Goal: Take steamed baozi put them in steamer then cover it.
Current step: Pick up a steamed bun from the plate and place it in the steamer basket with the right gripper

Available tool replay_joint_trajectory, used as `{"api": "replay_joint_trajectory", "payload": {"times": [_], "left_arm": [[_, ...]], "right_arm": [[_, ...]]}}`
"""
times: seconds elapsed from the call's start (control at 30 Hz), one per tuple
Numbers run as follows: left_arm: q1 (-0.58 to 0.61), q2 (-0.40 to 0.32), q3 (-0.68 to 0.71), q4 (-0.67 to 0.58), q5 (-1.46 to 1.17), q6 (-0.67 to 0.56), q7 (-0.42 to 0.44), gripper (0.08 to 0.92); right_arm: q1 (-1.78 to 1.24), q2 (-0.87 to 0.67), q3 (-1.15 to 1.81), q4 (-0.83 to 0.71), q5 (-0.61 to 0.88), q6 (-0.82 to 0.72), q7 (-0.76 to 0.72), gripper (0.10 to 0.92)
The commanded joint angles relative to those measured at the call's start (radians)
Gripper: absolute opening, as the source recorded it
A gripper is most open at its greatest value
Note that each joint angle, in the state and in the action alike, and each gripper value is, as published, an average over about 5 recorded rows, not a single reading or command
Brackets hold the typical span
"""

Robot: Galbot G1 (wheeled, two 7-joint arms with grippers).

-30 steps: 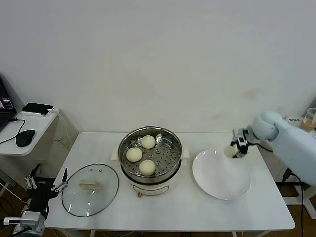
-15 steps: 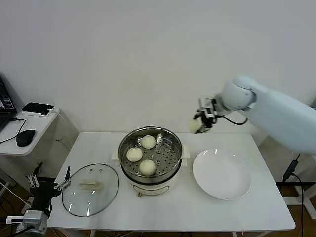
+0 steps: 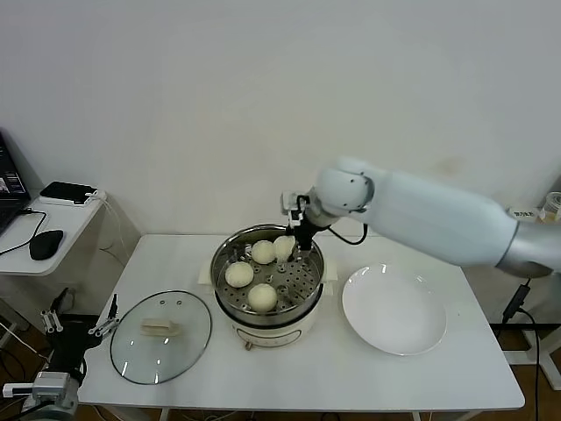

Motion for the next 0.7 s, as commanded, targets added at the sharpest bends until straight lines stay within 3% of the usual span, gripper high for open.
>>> {"api": "replay_joint_trajectory", "payload": {"times": [0.03,0.7], "left_arm": [[-0.001,0.003,-0.010,0.004,-0.010,-0.001,0.001,0.823],[-0.013,0.008,-0.007,0.012,-0.012,0.002,0.002,0.823]], "right_arm": [[-0.055,0.072,-0.064,-0.068,0.003,-0.053,0.063,0.600],[-0.110,0.047,-0.029,-0.084,-0.041,-0.051,0.056,0.602]]}}
